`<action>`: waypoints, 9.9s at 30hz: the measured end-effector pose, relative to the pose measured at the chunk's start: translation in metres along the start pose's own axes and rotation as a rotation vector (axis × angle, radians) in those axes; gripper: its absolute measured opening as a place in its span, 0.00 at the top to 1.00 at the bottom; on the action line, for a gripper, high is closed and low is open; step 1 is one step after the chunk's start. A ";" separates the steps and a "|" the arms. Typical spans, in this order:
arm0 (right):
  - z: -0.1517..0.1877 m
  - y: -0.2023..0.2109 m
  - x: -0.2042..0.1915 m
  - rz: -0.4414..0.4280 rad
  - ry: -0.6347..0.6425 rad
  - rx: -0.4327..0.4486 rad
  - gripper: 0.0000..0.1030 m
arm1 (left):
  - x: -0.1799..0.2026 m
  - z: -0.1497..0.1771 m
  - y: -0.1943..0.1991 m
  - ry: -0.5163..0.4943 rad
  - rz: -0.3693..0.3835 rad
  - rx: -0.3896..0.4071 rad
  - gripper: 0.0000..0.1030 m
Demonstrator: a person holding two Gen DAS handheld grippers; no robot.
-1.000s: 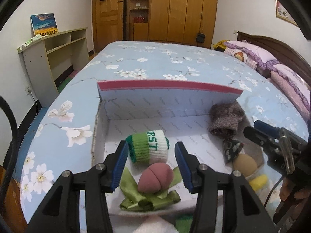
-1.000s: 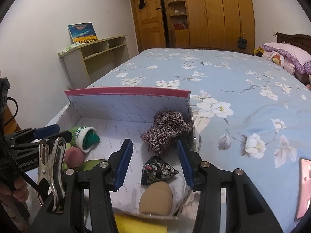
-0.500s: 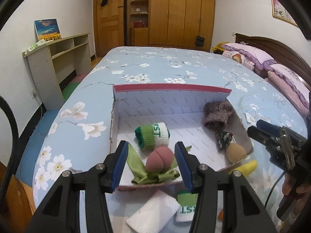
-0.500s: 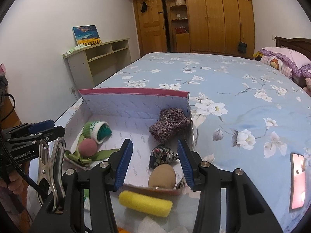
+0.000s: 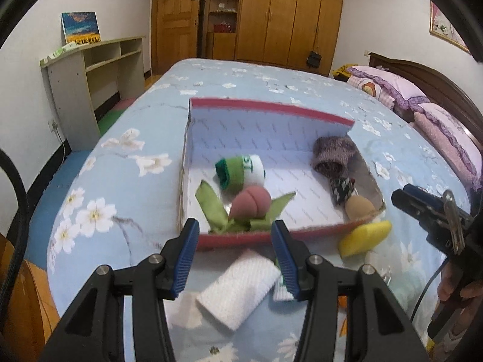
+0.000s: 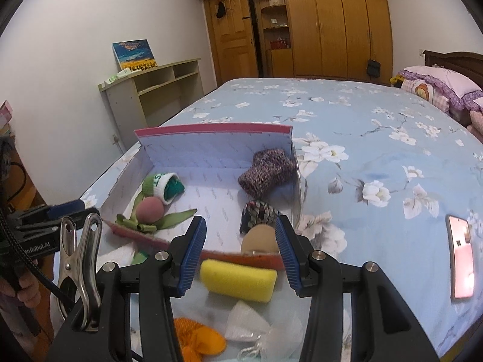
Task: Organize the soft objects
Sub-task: 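Withdraw both tools from the box toward the remaining items, then close the left tool on the white textured towel while the right tool grips the yellow sponge, then carry the towel and the yellow sponge into the box with both tools, then open the left tool to release the towel while the right tool drops the sponge, then withdraw both tools from the box toward the remaining items, then move the left tool onto the green-white sock while the right tool grasps the white mesh bag, then carry the green-white sock and white mesh bag into the pink box with both tools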
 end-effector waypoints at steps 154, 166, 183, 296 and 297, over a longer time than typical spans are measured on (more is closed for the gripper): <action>-0.021 -0.101 -0.018 -0.045 -0.011 -0.037 0.82 | 0.065 -0.007 -0.072 -0.083 0.115 0.012 0.87; -0.019 -0.094 -0.021 -0.043 0.007 -0.040 0.72 | 0.065 -0.005 -0.063 -0.081 0.103 0.034 0.78; -0.032 -0.036 -0.023 -0.047 0.012 0.027 0.65 | 0.063 -0.011 -0.023 -0.082 0.082 0.080 0.56; 0.065 0.047 -0.002 0.002 0.021 0.058 0.85 | 0.028 0.037 0.021 0.034 0.082 0.071 0.70; 0.062 0.047 -0.003 0.002 0.026 0.059 0.85 | 0.026 0.036 0.021 0.036 0.082 0.073 0.70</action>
Point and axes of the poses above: each gripper's, at about its wrist camera, not at the fingertips, and y roughly against the way its jaws point, x to its right, z to its underside, the point moved 9 cm from there along -y, roughly the way its jaws point, and after that the axes turned 2 degrees about z, right-handed, at the moved point
